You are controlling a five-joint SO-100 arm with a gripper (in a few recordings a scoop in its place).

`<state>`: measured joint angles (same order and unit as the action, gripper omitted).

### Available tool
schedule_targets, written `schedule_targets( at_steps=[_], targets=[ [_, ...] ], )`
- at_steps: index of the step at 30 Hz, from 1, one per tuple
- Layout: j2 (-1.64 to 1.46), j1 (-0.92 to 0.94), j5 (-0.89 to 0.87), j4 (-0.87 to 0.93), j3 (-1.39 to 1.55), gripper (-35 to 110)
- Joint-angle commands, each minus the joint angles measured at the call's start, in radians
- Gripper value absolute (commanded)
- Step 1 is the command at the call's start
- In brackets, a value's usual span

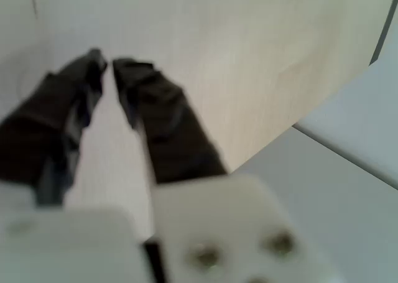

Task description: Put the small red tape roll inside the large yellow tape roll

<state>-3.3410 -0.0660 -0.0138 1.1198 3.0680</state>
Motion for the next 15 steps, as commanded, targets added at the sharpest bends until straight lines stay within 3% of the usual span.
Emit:
schedule_targets(
  at_steps=[1, 15],
  targets=[
    [0.006, -0.38, -0.015, 0.123, 0.049, 0],
    [0.006, -0.316, 0.015, 0.147, -0.003, 0]
  ],
)
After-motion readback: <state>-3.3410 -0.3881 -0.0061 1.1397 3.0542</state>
